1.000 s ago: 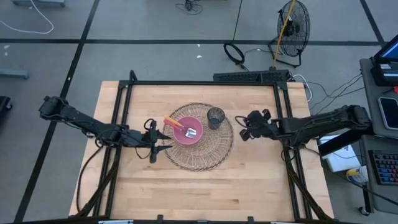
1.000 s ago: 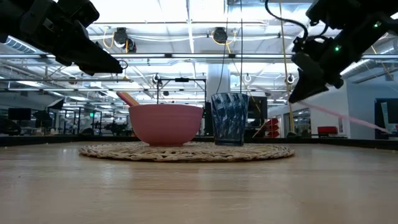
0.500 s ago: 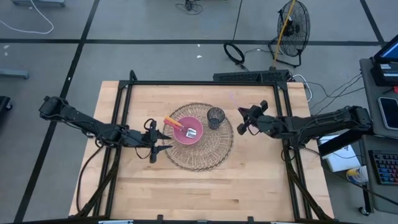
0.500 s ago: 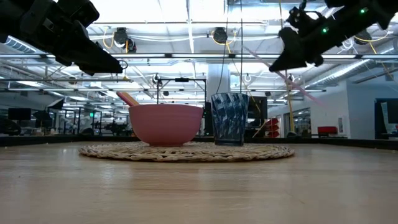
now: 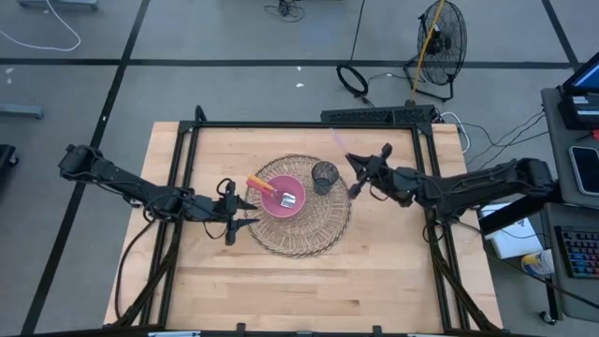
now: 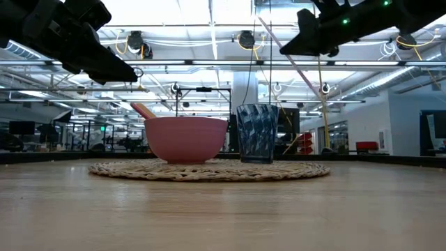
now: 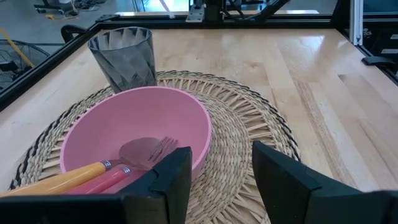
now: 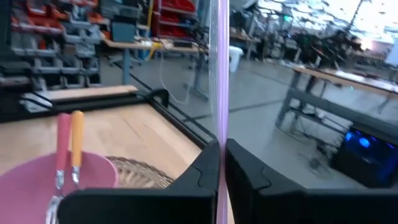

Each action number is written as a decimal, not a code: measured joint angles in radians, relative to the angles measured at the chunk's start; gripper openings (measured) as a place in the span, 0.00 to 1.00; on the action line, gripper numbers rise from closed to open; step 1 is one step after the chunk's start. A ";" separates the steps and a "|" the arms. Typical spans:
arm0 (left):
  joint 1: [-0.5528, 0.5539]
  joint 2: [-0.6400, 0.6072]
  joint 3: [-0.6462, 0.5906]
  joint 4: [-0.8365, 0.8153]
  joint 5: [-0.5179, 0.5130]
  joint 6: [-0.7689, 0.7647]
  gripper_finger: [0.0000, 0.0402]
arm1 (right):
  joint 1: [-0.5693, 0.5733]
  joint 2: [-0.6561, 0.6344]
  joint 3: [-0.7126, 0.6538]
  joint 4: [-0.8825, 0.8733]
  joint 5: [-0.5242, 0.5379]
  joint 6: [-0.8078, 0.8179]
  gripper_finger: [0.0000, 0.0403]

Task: Pick & Place Utensil
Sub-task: Put the pink straw into the blue cup

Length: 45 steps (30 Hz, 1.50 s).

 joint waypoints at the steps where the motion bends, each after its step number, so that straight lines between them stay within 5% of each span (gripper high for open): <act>1: 0.000 0.000 0.000 0.000 -0.001 0.000 0.42 | -0.005 0.015 0.000 0.033 -0.019 -0.013 0.02; 24: 0.000 0.000 0.000 0.001 -0.019 0.000 0.42 | -0.150 0.283 0.000 0.622 -0.314 -0.160 0.02; 45: 0.009 0.000 0.000 0.001 -0.020 0.008 0.42 | -0.181 0.312 0.000 0.712 -0.449 -0.129 0.02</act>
